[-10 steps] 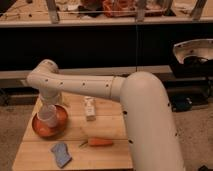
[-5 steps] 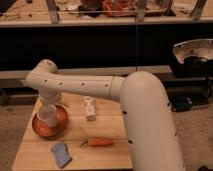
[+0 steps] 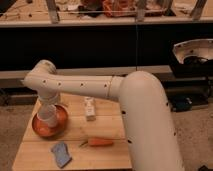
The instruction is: Place the ceramic cup in the ceramic bowl
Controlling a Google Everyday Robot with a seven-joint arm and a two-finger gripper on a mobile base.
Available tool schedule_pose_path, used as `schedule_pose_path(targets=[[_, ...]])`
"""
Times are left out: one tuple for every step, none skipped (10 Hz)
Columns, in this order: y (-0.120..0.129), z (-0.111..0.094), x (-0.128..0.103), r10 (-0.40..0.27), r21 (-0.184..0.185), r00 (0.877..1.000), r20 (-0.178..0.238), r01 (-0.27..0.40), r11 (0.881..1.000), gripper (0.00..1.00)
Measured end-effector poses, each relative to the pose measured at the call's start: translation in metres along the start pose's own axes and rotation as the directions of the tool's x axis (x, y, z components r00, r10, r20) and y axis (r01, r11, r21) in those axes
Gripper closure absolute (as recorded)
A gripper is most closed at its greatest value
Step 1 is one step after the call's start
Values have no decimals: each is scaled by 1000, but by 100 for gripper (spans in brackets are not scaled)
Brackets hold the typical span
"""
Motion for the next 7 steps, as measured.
schedule_pose_path(targets=[[-1, 0, 0, -2, -1, 1000, -2, 2, 1000, 20], [-2, 0, 0, -4, -3, 1000, -4, 4, 1000, 20], [-3, 0, 1, -6, -4, 1000, -8, 6, 1000, 20], [-3, 1, 1, -7, -5, 1000, -9, 7, 1000, 20], [-4, 1, 1, -8, -5, 1000, -10, 8, 1000, 20], [-5, 2, 1, -10, -7, 1000, -11, 10, 1000, 20], [-6, 2, 2, -12, -8, 1000, -13, 12, 1000, 20]])
